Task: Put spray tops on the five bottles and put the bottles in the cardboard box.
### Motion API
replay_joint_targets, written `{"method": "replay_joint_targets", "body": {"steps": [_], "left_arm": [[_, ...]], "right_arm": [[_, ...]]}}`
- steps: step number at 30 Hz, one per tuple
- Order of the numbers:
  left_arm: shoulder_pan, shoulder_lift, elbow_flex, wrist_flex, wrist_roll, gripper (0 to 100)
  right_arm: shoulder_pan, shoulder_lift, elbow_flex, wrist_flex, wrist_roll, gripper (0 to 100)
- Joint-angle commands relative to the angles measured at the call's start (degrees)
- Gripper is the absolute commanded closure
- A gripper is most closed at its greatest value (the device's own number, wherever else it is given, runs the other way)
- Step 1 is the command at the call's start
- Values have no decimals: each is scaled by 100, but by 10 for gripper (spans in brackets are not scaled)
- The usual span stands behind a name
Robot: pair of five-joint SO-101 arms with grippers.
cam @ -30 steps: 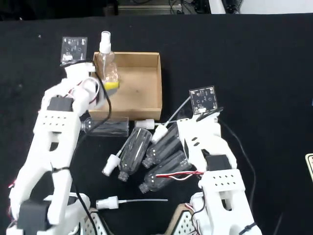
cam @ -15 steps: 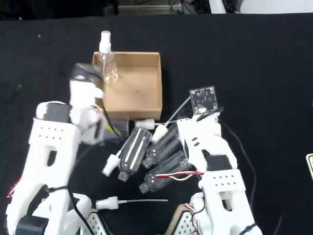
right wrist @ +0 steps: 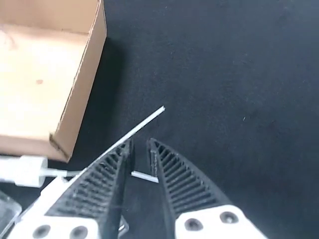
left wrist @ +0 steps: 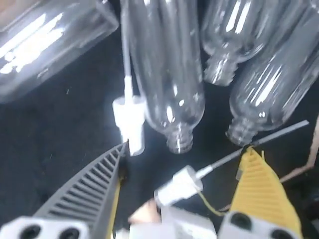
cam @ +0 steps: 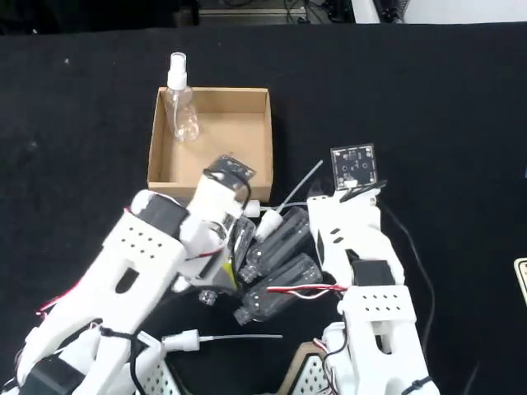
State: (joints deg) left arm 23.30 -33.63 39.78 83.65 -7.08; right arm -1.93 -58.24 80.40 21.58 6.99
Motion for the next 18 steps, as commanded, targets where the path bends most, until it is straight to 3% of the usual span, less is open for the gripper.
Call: {"method": "replay_joint_targets", "body": {"steps": [1,12,18], "left_arm": [[251,-176,330,-905,-62,675],[215,-149,1604,-2796,-62,675],[215,-176,1868,-3059,-62,676]], "right_arm": [[132,4,-57,-220,18,976],[123,-4,-57,-229,18,976],[114,-4,-57,-229,18,976]]}}
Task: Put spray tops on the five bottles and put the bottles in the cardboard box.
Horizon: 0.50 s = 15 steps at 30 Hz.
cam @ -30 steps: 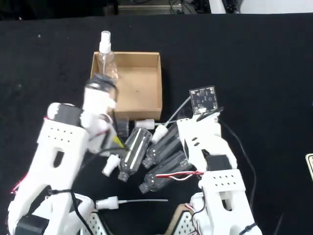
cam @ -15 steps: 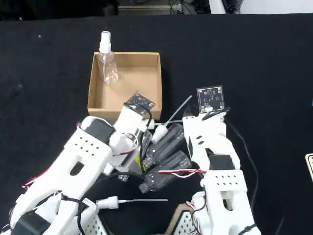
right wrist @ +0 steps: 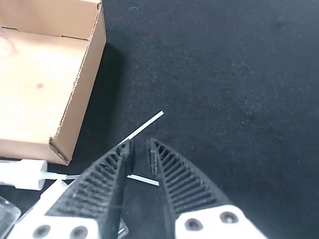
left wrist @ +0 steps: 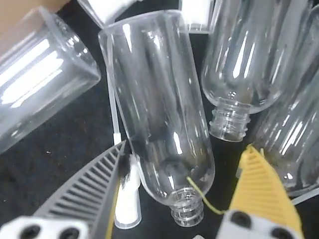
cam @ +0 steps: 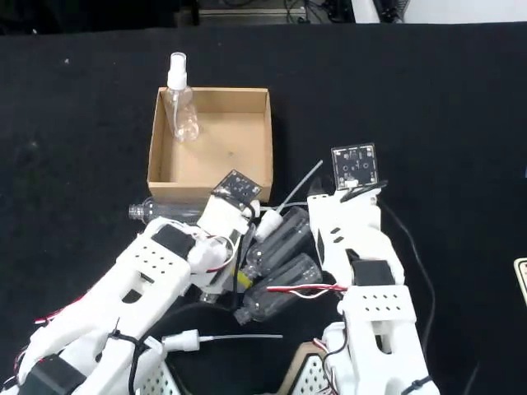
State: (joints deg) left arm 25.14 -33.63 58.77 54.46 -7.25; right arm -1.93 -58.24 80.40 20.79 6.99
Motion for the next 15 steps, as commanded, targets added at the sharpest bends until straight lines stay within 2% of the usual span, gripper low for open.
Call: {"method": "replay_joint_targets", "body": {"steps": [1,3,10,12,15], "left_arm": [[31,-185,-22,-132,-44,677],[31,-202,-22,-132,-44,698],[75,-202,-31,-123,-62,879],[57,-211,-75,-62,-79,886],[48,-211,-435,501,-88,887]], "right_arm": [[114,-4,-57,-149,18,976],[114,-4,-57,-149,18,976],[114,-4,-57,-149,18,976],[114,-4,-57,-149,18,976],[114,-4,-57,-149,9,976]]}}
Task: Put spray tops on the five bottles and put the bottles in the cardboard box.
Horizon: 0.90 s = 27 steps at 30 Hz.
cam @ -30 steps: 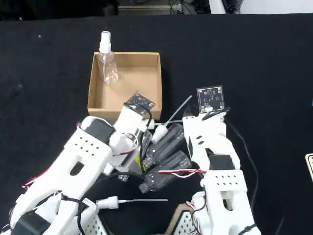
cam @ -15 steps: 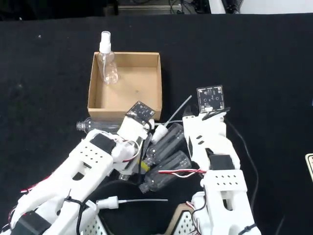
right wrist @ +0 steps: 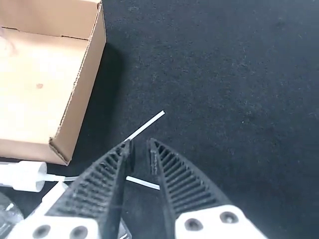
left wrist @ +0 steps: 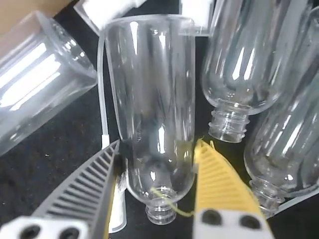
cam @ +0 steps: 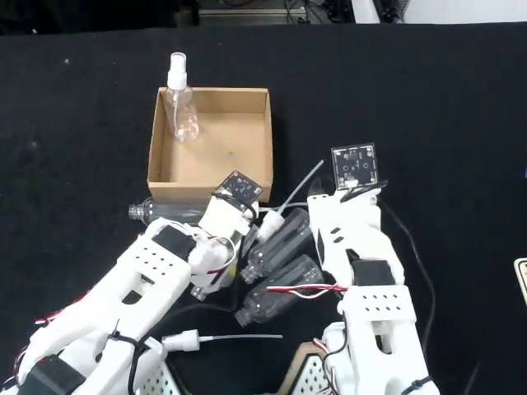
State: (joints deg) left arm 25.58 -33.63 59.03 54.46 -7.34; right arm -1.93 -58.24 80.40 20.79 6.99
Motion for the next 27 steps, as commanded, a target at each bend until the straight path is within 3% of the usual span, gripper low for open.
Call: {"method": "replay_joint_targets", "body": {"steps": [1,4,10,12,18,22,27], "left_arm": [[-4,-211,-690,774,-79,887],[-22,-211,-1534,1662,-167,887],[-66,-193,-3222,3288,-1459,891],[-391,-149,-3662,3798,-1785,891],[-2659,-141,-4031,4220,-2426,891],[-4180,-149,-4031,4545,-3262,891],[-5842,-53,-3793,4035,-3745,891]], "right_arm": [[114,-4,-57,-149,9,976],[114,-4,-57,-149,9,976],[114,-4,-57,-149,9,976],[114,-4,-57,-149,9,976],[114,-4,-57,-132,9,976],[114,-4,-57,-132,9,976],[105,-4,-57,-141,9,976]]}}
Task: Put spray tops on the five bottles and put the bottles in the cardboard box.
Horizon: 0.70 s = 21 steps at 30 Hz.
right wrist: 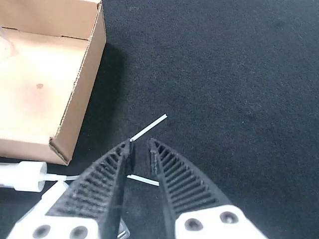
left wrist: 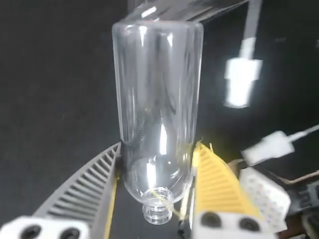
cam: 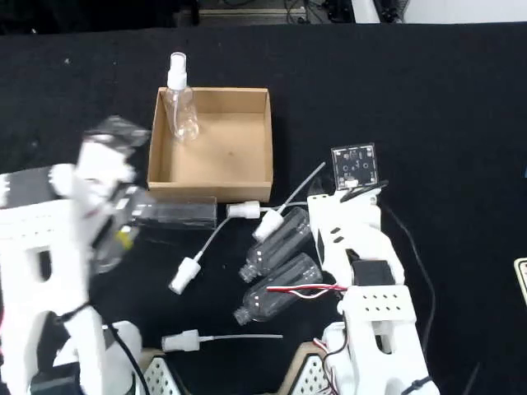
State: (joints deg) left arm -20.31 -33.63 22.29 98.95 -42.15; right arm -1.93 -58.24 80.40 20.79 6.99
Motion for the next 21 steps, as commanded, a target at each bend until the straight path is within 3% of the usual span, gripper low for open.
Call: {"method": "replay_joint_targets", "body": {"steps": [1,9,12,18,21], "left_arm": [[-1499,9,40,-651,-264,891],[-3037,1240,1174,-2505,475,887],[-3222,1521,1086,-2629,607,852],[-3424,1556,787,-2664,862,679],[-3600,1600,470,-2673,818,665]], "right_arm": [[105,-4,-57,-141,9,976],[105,-4,-57,-123,9,976],[105,-4,-57,-123,9,976],[105,-4,-57,-123,9,976],[105,-4,-57,-123,9,976]]}}
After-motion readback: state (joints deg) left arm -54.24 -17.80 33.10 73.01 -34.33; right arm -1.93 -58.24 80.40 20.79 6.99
